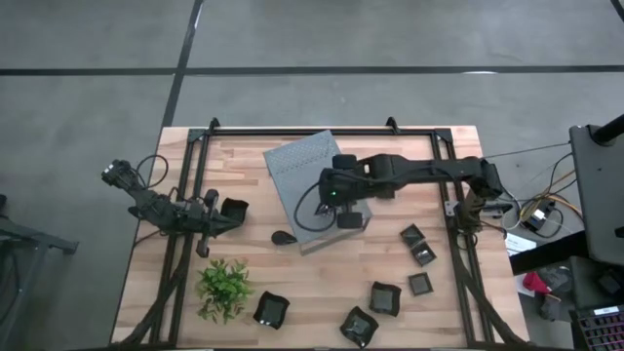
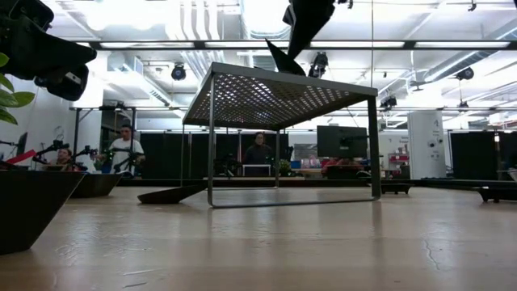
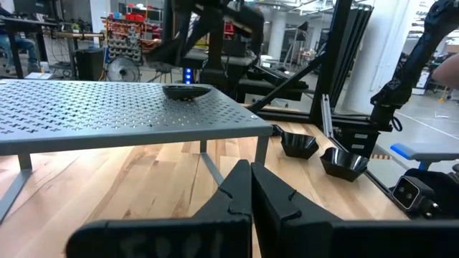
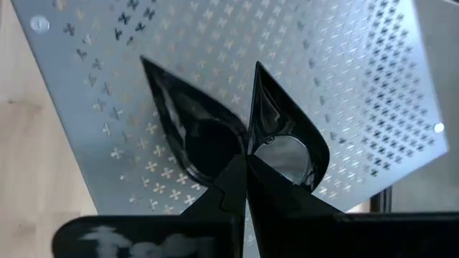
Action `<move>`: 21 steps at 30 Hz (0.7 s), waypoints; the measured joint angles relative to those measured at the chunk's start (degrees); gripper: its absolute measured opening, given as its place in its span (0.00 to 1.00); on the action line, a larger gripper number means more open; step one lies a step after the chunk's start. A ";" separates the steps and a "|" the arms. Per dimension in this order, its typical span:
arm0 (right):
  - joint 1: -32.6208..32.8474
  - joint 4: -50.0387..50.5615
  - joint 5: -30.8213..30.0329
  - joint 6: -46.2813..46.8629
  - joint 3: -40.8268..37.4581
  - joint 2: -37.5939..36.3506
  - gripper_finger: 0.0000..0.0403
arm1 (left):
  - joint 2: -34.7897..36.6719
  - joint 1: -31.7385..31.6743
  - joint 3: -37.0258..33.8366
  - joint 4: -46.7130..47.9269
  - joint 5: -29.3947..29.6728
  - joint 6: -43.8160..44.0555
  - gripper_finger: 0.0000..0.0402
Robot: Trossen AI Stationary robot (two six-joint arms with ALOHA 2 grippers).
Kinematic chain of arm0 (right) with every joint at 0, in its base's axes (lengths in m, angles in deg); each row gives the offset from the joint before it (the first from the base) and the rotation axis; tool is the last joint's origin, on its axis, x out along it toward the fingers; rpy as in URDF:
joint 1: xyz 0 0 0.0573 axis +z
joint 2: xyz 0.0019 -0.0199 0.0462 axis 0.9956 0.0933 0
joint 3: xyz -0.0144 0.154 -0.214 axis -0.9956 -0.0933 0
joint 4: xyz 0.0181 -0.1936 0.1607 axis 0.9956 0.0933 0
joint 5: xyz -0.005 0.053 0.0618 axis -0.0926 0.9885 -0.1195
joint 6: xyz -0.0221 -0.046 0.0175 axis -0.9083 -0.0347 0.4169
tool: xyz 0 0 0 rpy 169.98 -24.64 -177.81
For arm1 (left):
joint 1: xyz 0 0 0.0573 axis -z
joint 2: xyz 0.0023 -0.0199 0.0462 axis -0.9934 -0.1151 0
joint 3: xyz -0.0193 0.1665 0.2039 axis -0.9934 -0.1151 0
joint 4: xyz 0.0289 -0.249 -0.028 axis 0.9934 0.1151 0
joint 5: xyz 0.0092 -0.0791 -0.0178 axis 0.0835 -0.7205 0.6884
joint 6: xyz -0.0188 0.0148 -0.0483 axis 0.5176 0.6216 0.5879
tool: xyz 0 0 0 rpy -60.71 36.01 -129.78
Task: Pick & Place Mini shaped plates
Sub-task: Stack the drop-shaped plate on top of the drop-shaped plate on the shelf
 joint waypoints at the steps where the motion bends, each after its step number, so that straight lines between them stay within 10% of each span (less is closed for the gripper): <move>1: 0.37 -0.01 0.00 0.07 -0.41 0.00 0.02 | 0.00 0.02 0.00 0.00 0.00 0.00 0.00; 21: 2.90 -2.66 -0.61 -1.73 -2.54 1.81 0.02 | 0.01 0.01 0.00 0.00 0.00 0.01 0.00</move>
